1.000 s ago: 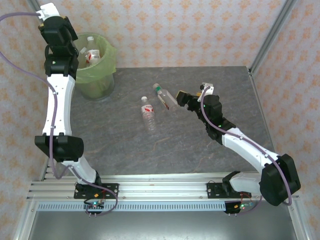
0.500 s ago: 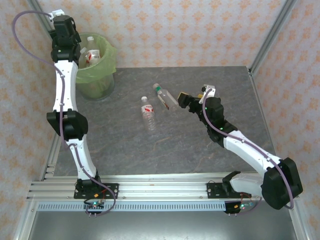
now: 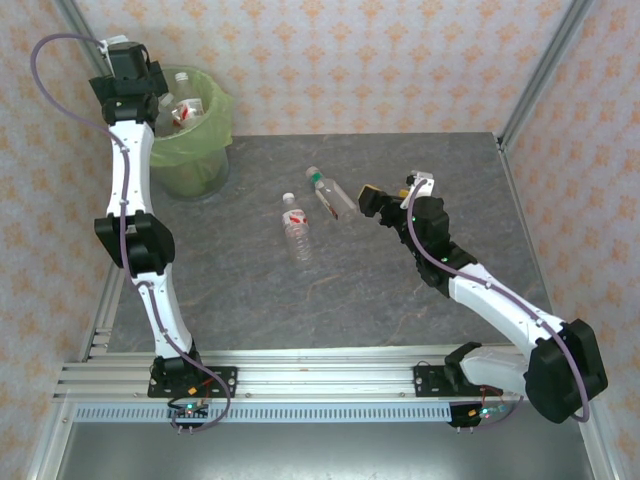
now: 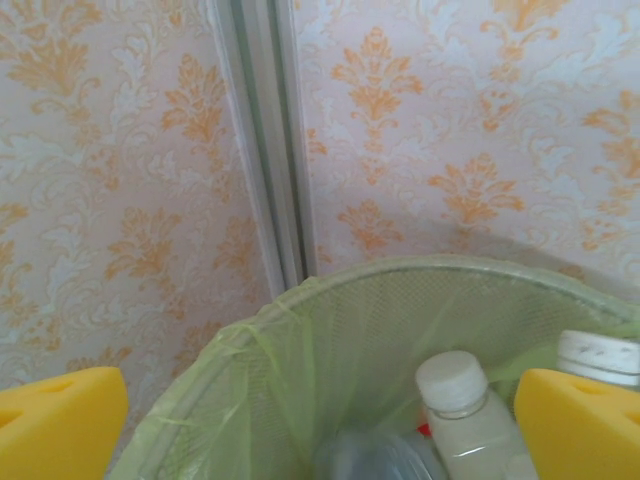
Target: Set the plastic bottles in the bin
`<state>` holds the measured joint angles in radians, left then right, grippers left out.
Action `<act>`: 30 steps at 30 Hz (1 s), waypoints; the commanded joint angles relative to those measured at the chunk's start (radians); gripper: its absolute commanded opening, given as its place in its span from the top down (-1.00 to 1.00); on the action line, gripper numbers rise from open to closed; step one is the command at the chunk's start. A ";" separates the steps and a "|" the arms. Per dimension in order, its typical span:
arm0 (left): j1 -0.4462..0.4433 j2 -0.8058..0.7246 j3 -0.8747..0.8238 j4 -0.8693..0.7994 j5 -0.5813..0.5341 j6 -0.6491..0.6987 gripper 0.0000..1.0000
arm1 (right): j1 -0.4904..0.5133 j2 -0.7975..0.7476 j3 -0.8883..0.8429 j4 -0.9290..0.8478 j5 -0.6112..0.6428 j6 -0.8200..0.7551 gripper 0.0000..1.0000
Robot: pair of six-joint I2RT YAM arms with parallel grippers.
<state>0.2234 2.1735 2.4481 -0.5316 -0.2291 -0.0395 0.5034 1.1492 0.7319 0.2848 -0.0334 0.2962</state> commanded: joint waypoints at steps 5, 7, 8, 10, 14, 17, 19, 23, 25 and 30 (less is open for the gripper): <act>0.002 -0.081 0.041 -0.073 0.098 -0.102 -1.00 | 0.003 0.010 0.011 -0.022 0.046 0.033 -0.98; 0.001 -0.091 0.034 -0.090 0.115 -0.123 -1.00 | 0.003 0.007 0.011 -0.029 0.060 0.035 -0.98; 0.000 -0.100 0.027 -0.098 0.127 -0.138 -1.00 | 0.003 0.005 0.009 -0.031 0.067 0.036 -0.98; -0.007 -0.124 0.004 -0.117 0.145 -0.171 -1.00 | 0.004 0.003 0.006 -0.032 0.075 0.042 -0.98; -0.051 -0.194 -0.084 -0.151 0.150 -0.207 -1.00 | 0.003 0.006 0.001 -0.023 0.073 0.053 -0.98; -0.096 -0.249 -0.151 -0.138 0.128 -0.194 -1.00 | 0.003 0.004 0.000 -0.023 0.075 0.054 -0.98; -0.118 -0.295 -0.196 -0.122 0.130 -0.200 -1.00 | 0.004 0.001 0.001 -0.024 0.069 0.056 -0.98; -0.166 -0.392 -0.338 -0.069 0.096 -0.253 -1.00 | 0.003 0.003 -0.003 -0.010 0.042 0.056 -0.98; -0.197 -0.449 -0.438 -0.037 0.069 -0.299 -1.00 | 0.003 0.012 -0.002 -0.010 0.033 0.060 -0.98; -0.270 -0.609 -0.754 0.106 0.040 -0.439 -1.00 | 0.004 0.029 -0.001 -0.007 0.029 0.069 -0.98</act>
<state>-0.0193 1.6203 1.7969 -0.5232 -0.1429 -0.3717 0.5034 1.1702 0.7319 0.2596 0.0010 0.3485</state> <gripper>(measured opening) 0.998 0.992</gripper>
